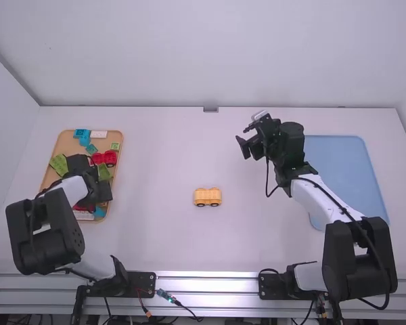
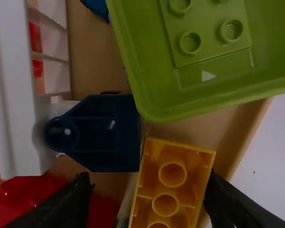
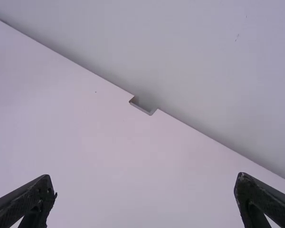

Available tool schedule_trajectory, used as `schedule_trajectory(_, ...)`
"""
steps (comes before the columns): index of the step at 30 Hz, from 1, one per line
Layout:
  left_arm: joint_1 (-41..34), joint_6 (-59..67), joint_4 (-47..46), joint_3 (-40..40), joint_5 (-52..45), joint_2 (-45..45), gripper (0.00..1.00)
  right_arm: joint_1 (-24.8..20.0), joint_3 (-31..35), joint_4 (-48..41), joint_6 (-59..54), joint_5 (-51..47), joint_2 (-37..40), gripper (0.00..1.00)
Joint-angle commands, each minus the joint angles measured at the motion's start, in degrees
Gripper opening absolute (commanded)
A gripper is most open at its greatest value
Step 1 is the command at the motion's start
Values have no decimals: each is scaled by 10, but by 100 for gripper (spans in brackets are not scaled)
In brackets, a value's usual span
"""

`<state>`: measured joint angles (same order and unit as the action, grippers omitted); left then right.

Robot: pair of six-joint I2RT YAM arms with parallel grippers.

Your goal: Assemble lego blocks to make yellow taxi

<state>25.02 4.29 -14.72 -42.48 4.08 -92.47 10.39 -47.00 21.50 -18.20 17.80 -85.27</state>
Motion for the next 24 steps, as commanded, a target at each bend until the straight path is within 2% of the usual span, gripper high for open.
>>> schedule_trajectory(1,-7,-2,4,12,-62,-12,60,2,-19,2,2,2,10,100)
schedule_trajectory(8,-7,-5,2,12,-62,-12,54,2,-19,2,2,3,10,100)
schedule_trajectory(13,-6,-24,-12,8,-60,-12,58,2,-19,1,2,2,10,100)
schedule_trajectory(16,-7,-24,-53,-8,-63,-12,65,2,-19,2,4,3,10,100)
schedule_trajectory(20,-6,-19,-70,-13,-55,-12,70,2,-19,2,4,3,10,100)
schedule_trajectory(24,-6,-29,-71,-13,-15,-12,70,2,-19,4,4,3,10,100)
